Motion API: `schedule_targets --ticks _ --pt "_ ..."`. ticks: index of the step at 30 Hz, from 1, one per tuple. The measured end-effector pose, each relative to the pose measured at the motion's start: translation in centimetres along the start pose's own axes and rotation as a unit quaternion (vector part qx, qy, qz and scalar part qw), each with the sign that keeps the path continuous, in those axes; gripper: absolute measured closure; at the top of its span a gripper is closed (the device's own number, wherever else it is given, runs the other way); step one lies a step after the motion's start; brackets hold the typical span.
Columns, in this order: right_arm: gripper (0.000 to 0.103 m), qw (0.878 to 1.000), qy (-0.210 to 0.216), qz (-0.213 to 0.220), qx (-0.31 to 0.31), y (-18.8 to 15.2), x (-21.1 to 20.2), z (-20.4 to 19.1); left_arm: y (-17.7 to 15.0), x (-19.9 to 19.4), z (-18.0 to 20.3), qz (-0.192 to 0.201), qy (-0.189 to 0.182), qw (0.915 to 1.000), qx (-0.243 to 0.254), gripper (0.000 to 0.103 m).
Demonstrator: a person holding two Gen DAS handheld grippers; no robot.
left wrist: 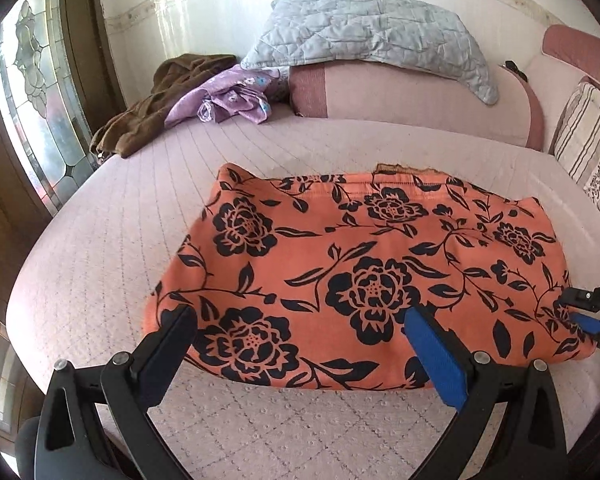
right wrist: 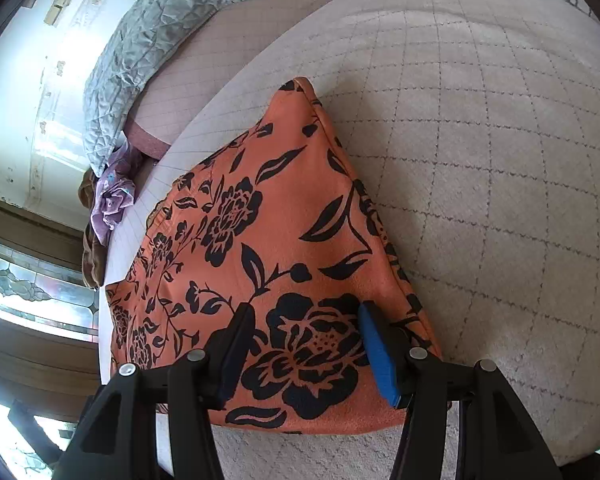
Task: Fold small clothes
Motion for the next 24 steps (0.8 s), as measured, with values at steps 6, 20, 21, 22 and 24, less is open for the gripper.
schedule_targets --ticks 6,20,21,22,24 --pt "0.044 1.000 0.012 0.018 -0.005 -0.5 -1.4 -0.6 0.2 -0.7 -0.4 0.009 0.003 0.9999 -0.005 0.000" --pt "0.037 0.989 0.118 -0.075 0.041 -7.6 -1.5 -0.5 -0.1 3.1 -3.0 -0.032 -0.003 0.9995 -0.004 0.000" --pt "0.037 0.989 0.113 -0.074 0.054 -7.8 -1.5 0.1 -0.2 4.2 -4.0 -0.045 -0.002 0.9990 -0.008 0.000" --pt "0.036 0.989 0.110 -0.072 0.068 -8.1 -1.6 0.9 -0.3 5.0 -4.9 -0.052 0.001 0.9986 -0.011 0.000" --pt "0.035 0.988 0.107 -0.071 0.090 -8.4 -1.6 1.8 -0.5 6.7 -6.5 -0.068 0.001 0.9975 -0.015 0.000"
Point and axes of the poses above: each gripper's, at about its wrist camera, not at the fingertips, and x roughly the way its jaws point, z to its right, y to its top, the point moved 5 cm from there along x, roughly the way its jaws point, and after that the axes turned 14 degrees about x, right-handed, at the moved point
